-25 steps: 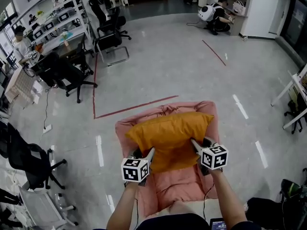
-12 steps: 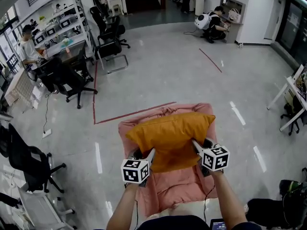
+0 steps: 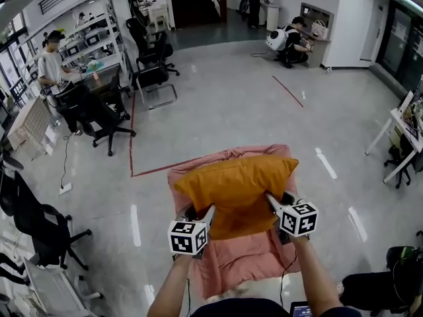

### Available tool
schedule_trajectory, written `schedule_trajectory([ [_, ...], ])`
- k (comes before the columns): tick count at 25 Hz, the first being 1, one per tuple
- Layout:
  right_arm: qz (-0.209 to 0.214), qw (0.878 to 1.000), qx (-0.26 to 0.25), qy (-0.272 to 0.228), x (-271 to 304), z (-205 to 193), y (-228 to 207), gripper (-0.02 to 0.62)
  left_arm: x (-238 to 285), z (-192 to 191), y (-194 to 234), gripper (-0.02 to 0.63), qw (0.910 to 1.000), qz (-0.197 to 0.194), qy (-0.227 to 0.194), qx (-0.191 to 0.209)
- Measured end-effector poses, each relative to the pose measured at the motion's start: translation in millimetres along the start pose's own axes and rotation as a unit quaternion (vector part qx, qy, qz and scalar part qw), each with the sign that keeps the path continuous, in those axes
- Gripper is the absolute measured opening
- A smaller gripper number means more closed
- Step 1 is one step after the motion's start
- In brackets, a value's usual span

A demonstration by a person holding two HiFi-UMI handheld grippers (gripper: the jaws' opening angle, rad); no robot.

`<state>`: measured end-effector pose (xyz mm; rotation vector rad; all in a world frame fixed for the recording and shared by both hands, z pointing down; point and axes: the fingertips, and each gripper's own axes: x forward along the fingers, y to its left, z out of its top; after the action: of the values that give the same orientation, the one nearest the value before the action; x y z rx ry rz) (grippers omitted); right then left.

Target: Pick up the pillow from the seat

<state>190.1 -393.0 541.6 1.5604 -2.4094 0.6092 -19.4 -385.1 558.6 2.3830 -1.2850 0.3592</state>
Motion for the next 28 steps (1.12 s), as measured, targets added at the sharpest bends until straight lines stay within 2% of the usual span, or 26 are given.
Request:
schedule_trajectory([
  [28,-0.025,0.997,0.001,-0.071,-102.2,1.4,104.6,0.146,-133.8,16.2,-22.1,0.175,0.9963,-0.032,-0.072,0.035],
])
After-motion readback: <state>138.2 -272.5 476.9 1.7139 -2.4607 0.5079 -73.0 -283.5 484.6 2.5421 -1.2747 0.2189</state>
